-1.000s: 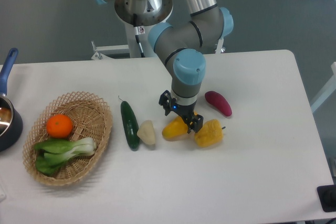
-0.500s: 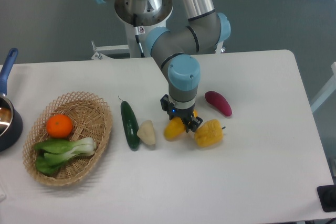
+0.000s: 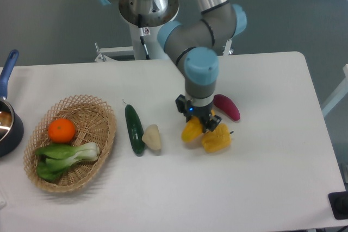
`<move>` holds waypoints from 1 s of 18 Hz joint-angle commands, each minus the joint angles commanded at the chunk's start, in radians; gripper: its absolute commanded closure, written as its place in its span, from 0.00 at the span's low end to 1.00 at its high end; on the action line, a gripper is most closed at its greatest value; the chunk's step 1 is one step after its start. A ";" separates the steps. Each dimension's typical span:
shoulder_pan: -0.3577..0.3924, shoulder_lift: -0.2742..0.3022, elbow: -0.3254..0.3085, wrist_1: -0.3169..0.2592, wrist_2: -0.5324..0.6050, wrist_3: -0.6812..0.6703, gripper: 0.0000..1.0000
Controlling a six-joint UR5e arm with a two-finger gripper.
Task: Pick up the mango from the table
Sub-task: 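Lift the mango up and carry it toward the purple sweet potato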
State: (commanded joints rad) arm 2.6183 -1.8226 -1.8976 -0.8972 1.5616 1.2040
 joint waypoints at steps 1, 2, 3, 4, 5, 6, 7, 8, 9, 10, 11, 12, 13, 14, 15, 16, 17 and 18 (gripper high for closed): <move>0.021 0.014 0.011 -0.028 -0.009 0.024 0.62; 0.049 0.023 0.024 -0.049 -0.018 0.049 0.62; 0.075 0.035 0.040 -0.057 -0.023 0.064 0.62; 0.098 0.040 0.055 -0.058 -0.028 0.077 0.62; 0.118 0.042 0.070 -0.058 -0.041 0.084 0.62; 0.137 0.039 0.090 -0.058 -0.073 0.086 0.62; 0.141 0.034 0.112 -0.057 -0.103 0.085 0.62; 0.137 0.026 0.144 -0.060 -0.110 0.074 0.62; 0.131 0.011 0.166 -0.072 -0.110 0.068 0.62; 0.128 0.002 0.178 -0.087 -0.107 0.063 0.62; 0.126 0.000 0.187 -0.095 -0.107 0.063 0.62; 0.123 -0.001 0.193 -0.097 -0.106 0.062 0.61; 0.115 -0.001 0.195 -0.097 -0.103 0.059 0.61; 0.109 -0.003 0.195 -0.097 -0.092 0.057 0.61; 0.106 -0.003 0.193 -0.098 -0.075 0.055 0.61; 0.098 -0.003 0.195 -0.101 -0.062 0.057 0.61; 0.091 -0.003 0.201 -0.108 -0.061 0.055 0.61; 0.089 -0.001 0.207 -0.118 -0.061 0.054 0.61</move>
State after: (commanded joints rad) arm 2.7075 -1.8239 -1.6905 -1.0154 1.5002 1.2579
